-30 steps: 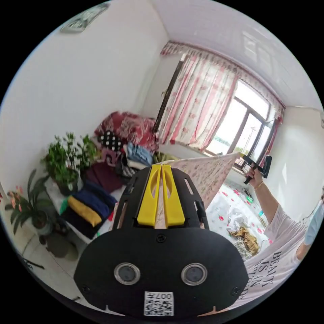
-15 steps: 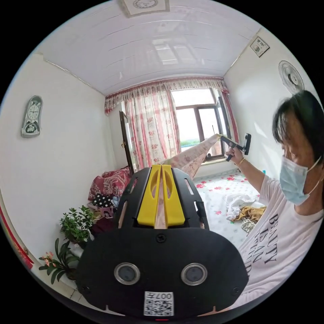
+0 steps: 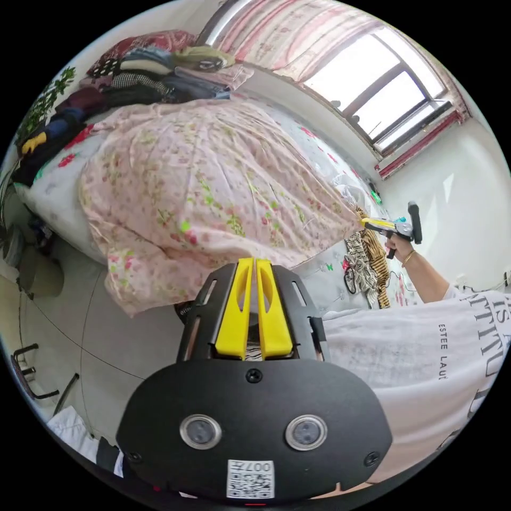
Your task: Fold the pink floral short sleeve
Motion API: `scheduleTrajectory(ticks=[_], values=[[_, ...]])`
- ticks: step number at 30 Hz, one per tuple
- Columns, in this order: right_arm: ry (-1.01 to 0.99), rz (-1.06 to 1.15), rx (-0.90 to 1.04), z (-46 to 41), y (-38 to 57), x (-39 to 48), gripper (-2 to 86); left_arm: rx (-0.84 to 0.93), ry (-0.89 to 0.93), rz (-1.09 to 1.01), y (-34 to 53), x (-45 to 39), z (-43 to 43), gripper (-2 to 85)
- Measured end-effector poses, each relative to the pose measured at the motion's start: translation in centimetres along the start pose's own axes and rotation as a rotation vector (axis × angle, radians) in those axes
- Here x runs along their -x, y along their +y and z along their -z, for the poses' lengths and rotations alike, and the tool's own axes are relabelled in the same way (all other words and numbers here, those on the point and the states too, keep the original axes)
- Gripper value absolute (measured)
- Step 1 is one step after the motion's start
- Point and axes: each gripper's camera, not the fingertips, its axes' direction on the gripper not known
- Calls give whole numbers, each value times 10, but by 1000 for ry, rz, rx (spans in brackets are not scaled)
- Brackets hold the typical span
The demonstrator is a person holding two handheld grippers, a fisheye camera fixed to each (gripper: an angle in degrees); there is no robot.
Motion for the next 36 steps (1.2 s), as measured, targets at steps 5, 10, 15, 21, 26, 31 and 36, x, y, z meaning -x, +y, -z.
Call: scheduleTrajectory(ticks=[5,10,15,21,26,31,36], values=[[-110,-184,81,-65,-2,-12,-3,4,-31,127,30,63,-18,45],[-49,-183,152,-104,-41,15,-3,-11,-33,406,83,152,-27,73],[6,-170,264,-146,-82,47,-3,-47,94,555,112,225,-60,107],[22,-222,391,-192,-126,75,-3,70,232,460,89,286,-128,156],[44,-253,444,-229,-159,100,-3,106,363,412,62,338,-178,195],[53,-234,459,-263,-191,132,-3,137,405,384,45,383,-200,211],[61,-196,489,-295,-209,155,-3,158,529,312,36,418,-212,202]])
